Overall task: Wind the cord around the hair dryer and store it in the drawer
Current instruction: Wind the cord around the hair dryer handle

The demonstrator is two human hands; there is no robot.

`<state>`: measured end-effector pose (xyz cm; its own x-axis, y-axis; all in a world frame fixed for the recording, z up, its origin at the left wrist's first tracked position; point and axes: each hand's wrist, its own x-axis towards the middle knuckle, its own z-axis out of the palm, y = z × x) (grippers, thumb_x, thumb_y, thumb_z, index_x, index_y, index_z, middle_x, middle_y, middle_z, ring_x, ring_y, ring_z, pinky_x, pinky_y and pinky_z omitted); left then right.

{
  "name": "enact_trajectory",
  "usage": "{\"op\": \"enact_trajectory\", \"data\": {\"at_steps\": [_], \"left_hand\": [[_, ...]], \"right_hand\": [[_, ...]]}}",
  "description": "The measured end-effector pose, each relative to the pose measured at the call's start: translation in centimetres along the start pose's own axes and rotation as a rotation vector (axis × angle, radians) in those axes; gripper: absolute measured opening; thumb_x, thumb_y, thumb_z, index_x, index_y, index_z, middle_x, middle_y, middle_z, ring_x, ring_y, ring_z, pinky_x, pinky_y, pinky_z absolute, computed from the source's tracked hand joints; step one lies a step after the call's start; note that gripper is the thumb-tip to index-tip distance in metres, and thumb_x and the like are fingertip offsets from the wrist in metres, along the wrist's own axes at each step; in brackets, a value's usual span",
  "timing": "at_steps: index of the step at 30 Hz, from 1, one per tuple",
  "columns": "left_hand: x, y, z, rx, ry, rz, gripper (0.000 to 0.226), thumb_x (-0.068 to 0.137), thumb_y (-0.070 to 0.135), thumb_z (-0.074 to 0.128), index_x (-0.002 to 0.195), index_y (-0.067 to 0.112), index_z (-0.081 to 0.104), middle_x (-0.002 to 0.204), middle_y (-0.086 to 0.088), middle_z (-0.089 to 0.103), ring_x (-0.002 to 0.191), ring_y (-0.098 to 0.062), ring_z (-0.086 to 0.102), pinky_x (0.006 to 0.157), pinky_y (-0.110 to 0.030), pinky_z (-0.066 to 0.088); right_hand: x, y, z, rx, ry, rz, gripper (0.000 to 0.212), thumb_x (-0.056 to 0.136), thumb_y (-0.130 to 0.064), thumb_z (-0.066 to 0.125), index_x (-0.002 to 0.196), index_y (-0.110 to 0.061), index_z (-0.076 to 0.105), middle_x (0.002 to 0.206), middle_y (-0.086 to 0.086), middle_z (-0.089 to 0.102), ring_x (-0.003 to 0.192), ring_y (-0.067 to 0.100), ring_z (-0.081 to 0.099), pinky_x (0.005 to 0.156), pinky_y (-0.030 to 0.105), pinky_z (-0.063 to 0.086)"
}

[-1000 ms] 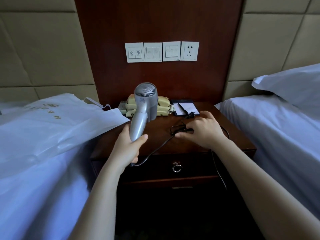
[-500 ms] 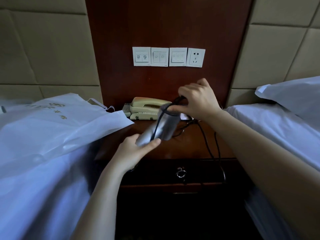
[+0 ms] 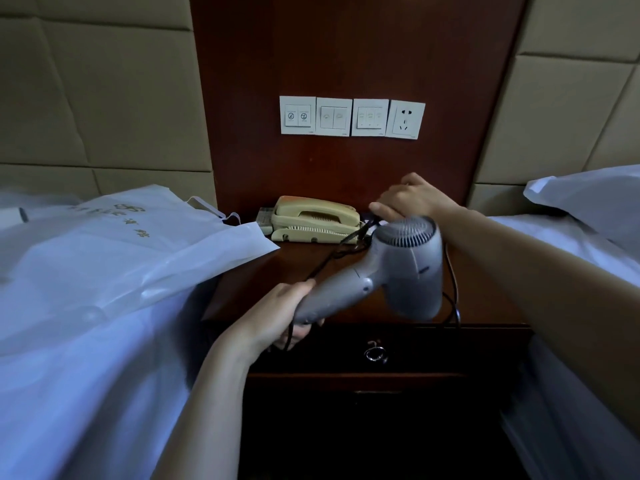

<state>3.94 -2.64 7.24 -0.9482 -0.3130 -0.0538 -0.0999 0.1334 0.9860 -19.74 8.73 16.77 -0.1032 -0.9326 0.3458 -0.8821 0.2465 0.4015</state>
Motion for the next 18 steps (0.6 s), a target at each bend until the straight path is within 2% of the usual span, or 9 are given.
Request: {"op": "enact_trajectory", "data": {"at_steps": [1,3,5,7,9,11,13,15,18], "left_hand": [[0.0,0.0,-0.2,-0.07,-0.01,0.012,0.054,0.1,0.036,0.025,0.065,0.005,0.053,0.036,0.001,0.026,0.03,-0.008,0.016,0.039,-0.014,0.015],[-0.1,0.0,-0.8,-0.225,-0.005,0.032,0.052,0.098,0.034,0.023,0.065,0.005,0.05,0.036,0.002,0.025,0.028,-0.008,0.015,0.035,-0.012,0.018],[-0.4,0.0,-1.8,-0.355,0.042,0.057,0.047,0.097,0.032,0.023,0.066,0.006,0.047,0.036,0.002,0.024,0.027,-0.007,0.015,0.033,-0.013,0.018],[-0.7,-0.5,-3.1,-0.443,0.121,0.068,0.043,0.097,0.03,0.024,0.066,0.007,0.044,0.036,0.003,0.023,0.026,-0.006,0.015,0.034,-0.012,0.016],[-0.8,-1.0,-4.0,-0.47,0.186,0.06,0.04,0.096,0.029,0.026,0.067,0.008,0.043,0.037,0.002,0.022,0.026,-0.006,0.015,0.035,-0.013,0.014],[-0.9,-1.5,-4.4,-0.447,0.236,0.047,0.039,0.096,0.029,0.026,0.068,0.007,0.043,0.038,0.002,0.022,0.027,-0.007,0.015,0.034,-0.013,0.014],[-0.7,-1.7,-4.4,-0.409,0.274,0.042,0.038,0.096,0.029,0.027,0.069,0.007,0.044,0.038,0.002,0.022,0.027,-0.007,0.015,0.033,-0.013,0.016],[-0.5,-1.5,-3.9,-0.383,0.294,0.042,0.039,0.096,0.029,0.027,0.069,0.007,0.044,0.037,0.002,0.023,0.027,-0.007,0.015,0.033,-0.012,0.017],[-0.1,-1.2,-3.4,-0.375,0.302,0.033,0.04,0.097,0.029,0.027,0.069,0.006,0.044,0.037,0.001,0.023,0.026,-0.007,0.015,0.033,-0.01,0.019]], "right_hand": [[-0.5,0.3,0.1,0.024,-0.018,0.028,0.051,0.088,-0.05,0.013,0.08,-0.019,0.052,0.087,0.0,0.059,0.099,0.022,0.056,0.096,0.033,0.021],[-2.0,1.0,0.7,0.024,-0.007,0.114,0.062,0.076,-0.049,0.008,0.079,-0.014,0.059,0.087,0.011,0.065,0.099,0.027,0.055,0.089,0.033,0.022],[-3.5,1.9,2.0,0.06,0.076,0.214,0.062,0.076,-0.047,0.01,0.066,-0.01,0.059,0.072,0.013,0.064,0.085,0.031,0.056,0.08,0.035,0.028],[-4.8,2.3,2.8,0.19,0.086,0.329,0.04,0.085,-0.033,0.035,0.054,-0.01,0.045,0.058,0.013,0.054,0.068,0.034,0.051,0.068,0.036,0.036],[-5.6,1.8,3.3,0.314,0.069,0.426,0.035,0.086,-0.02,0.053,0.054,-0.013,0.039,0.059,0.011,0.049,0.062,0.031,0.045,0.058,0.034,0.031],[-5.8,0.5,3.7,0.362,0.025,0.43,0.035,0.089,-0.021,0.055,0.056,-0.018,0.04,0.064,0.005,0.051,0.065,0.027,0.047,0.059,0.031,0.029],[-5.2,-1.4,4.6,0.394,-0.044,0.406,0.028,0.091,-0.025,0.052,0.063,-0.02,0.049,0.071,0.002,0.055,0.074,0.027,0.054,0.062,0.031,0.035],[-4.3,-3.6,5.3,0.505,-0.093,0.387,0.019,0.092,-0.026,0.049,0.08,-0.016,0.06,0.08,0.002,0.059,0.084,0.027,0.059,0.069,0.033,0.04],[-2.8,-7.9,5.9,0.708,-0.044,0.317,0.02,0.094,-0.018,0.049,0.101,-0.009,0.065,0.1,0.008,0.065,0.1,0.027,0.059,0.083,0.03,0.04]]}}
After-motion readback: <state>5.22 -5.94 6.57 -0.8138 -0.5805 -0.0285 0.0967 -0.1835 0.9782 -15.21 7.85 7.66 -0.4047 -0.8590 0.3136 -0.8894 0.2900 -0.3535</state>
